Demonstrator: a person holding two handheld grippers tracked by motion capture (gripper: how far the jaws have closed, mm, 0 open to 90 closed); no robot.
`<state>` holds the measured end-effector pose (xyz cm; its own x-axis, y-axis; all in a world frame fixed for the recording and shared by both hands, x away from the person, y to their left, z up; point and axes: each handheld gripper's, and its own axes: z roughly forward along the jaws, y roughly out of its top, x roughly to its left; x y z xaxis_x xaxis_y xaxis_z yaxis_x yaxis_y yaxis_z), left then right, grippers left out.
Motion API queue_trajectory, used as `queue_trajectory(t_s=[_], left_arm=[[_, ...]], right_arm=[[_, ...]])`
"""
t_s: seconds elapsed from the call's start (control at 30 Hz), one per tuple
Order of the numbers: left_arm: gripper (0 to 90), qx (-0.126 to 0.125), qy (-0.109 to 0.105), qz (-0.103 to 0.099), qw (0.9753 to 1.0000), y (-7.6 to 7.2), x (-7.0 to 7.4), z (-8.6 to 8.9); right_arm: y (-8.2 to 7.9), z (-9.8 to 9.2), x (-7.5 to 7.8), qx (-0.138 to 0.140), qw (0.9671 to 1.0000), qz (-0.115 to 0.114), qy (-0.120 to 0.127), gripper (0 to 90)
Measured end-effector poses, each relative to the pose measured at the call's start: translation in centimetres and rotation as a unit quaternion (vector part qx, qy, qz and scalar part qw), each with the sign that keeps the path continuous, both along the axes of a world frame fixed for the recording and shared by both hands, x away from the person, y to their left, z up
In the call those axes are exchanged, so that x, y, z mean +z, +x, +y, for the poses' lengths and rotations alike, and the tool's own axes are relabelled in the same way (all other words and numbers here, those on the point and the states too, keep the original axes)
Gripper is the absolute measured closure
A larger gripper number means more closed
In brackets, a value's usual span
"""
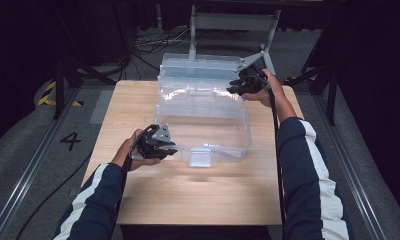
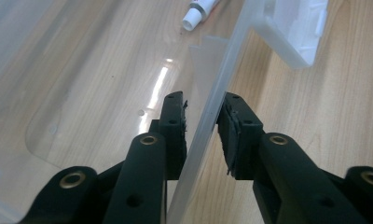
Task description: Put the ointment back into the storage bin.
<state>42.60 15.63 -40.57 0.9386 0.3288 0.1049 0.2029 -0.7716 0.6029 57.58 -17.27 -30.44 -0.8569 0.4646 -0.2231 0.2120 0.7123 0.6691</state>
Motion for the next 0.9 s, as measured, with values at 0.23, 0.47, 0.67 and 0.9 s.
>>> queue_trajectory(t_s=[0.23,0.47,0.67,0.9], left_arm=[[74.7,-0.006,0.010,0.007,0.9999,0.2,0.1,-0.2],[74.1,0.000,0.009,0.010,0.9999,0.2,0.1,-0.2],[73.5,0.001,-0.005,0.017,0.9998,0.3,-0.2,-0.2],[73.3,0.003,-0.005,0.020,0.9998,0.3,-0.2,-0.2]], right_arm=[[0.0,-0.1,0.4,0.020,0.9997,0.009,-0.006,75.0],[-0.2,0.0,0.8,0.036,0.9991,0.008,-0.022,77.9],[-0.4,0.1,1.0,0.061,0.9974,0.003,-0.037,81.1],[-0.6,0.3,1.3,0.081,0.9952,0.000,-0.053,84.1]])
